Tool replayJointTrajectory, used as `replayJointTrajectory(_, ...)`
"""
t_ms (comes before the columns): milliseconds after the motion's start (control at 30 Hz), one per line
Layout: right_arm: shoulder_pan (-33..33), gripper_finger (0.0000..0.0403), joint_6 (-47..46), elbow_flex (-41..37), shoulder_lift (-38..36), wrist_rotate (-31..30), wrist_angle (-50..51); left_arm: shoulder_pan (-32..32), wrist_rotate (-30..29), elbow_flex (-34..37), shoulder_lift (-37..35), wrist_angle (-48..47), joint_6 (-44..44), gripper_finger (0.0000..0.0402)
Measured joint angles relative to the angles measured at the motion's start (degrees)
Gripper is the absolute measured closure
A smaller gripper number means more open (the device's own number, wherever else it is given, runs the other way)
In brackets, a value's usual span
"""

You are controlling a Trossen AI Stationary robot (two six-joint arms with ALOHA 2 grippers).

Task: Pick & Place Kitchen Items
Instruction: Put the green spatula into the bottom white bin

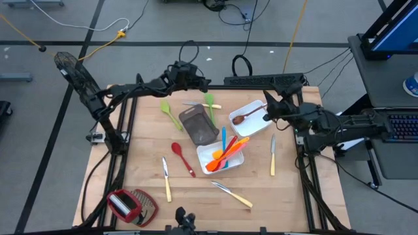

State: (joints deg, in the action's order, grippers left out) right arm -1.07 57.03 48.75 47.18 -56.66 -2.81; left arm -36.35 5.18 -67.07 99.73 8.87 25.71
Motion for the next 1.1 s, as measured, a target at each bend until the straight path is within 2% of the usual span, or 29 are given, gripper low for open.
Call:
replayJointTrajectory(133, 1.81, 0.0234, -0.04, 0.0, 0.0, -0.07, -1.75, -0.58, 1.67, -1.65, 2.05, -4.73, -0.74, 0.0179)
replayJointTrajectory(233, 2.66, 0.0234, -0.86, 0.0, 0.0, -0.11, -2.94, -0.33, 2.04, -6.36, 5.23, -9.33, -2.32, 0.0179)
replayJointTrajectory(433, 3.67, 0.0234, -0.87, 0.0, 0.0, -0.2, -3.02, -0.27, 1.7, -20.07, 13.54, -28.45, -7.41, 0.0179)
replayJointTrajectory(667, 3.75, 0.0234, -1.11, 0.0, 0.0, -0.22, -3.02, -1.13, 2.33, -34.08, 22.79, -44.71, -7.53, 0.0179)
replayJointTrajectory(833, 3.75, 0.0234, -1.52, 0.0, 0.0, -0.2, -3.02, -0.92, 2.91, -37.39, 26.24, -49.85, -6.59, 0.0179)
replayJointTrajectory(1100, 3.77, 0.0234, -1.5, 0.0, 0.0, -0.2, -3.02, -0.97, 1.7, -37.42, 27.51, -49.78, -7.63, 0.0179)
